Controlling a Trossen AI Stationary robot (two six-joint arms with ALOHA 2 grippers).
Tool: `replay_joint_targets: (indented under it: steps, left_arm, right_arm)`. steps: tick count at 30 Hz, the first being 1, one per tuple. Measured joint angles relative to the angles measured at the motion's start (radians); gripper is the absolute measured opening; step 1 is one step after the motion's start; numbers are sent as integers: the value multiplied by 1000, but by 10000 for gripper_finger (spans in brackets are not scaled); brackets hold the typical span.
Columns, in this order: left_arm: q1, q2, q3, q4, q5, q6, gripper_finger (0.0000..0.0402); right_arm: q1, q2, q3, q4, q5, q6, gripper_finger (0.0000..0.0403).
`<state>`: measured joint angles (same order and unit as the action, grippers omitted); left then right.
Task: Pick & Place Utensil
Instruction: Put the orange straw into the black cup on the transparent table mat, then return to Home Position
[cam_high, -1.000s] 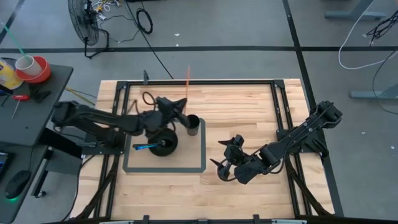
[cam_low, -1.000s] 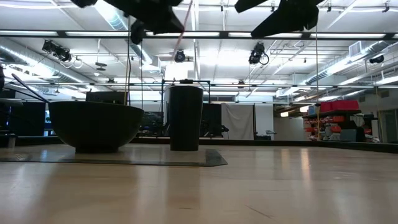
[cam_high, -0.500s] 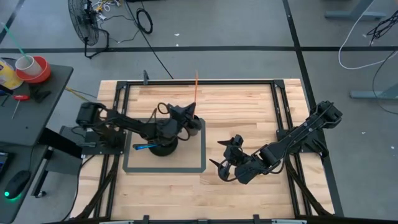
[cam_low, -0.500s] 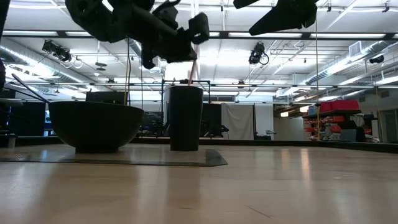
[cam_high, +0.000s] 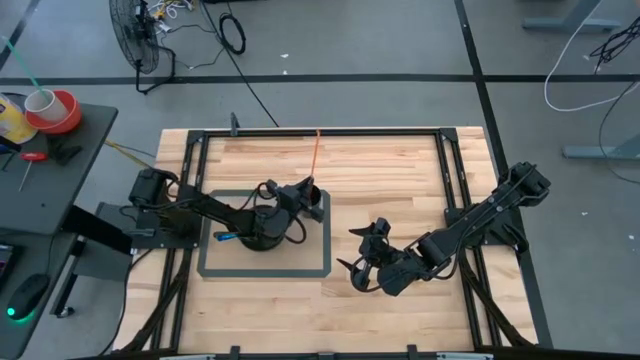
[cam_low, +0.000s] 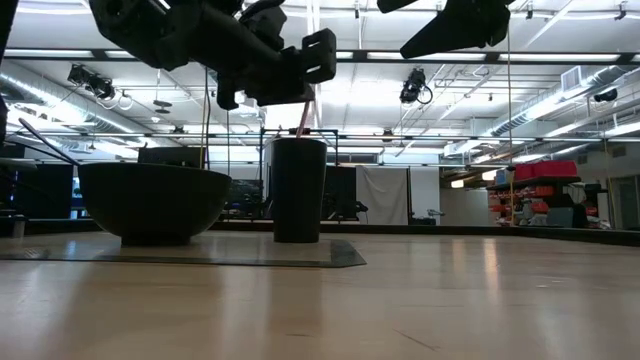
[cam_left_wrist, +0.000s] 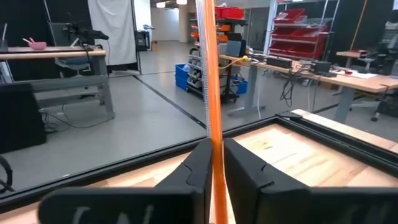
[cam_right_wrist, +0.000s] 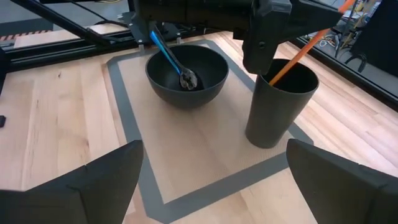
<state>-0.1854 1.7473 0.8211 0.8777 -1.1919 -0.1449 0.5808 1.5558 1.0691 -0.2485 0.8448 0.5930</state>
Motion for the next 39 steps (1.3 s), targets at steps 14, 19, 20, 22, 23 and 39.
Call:
replay_joint_targets:
  steps: [14,19,20,22,23,39]
  left_arm:
    - [-23,-186,0,-220,190,36,132]
    - [-21,-421,1,-577,457,78,137]
    - [-23,-459,0,-630,456,80,137]
    - [-23,-530,0,-706,452,70,137]
    - [-29,-571,0,-761,458,22,137]
    - [-6,-874,-341,-570,854,134,64]
  right_arm:
    - [-12,-16,-1,6,-108,3,396]
    - [-52,-60,-1,19,-178,-130,368]
    - [-66,-67,-1,31,-202,-169,359]
    - [-92,-80,-1,51,-226,-245,339]
    - [-105,-84,-1,63,-239,-283,326]
    - [-224,-170,-114,301,-596,-682,10]
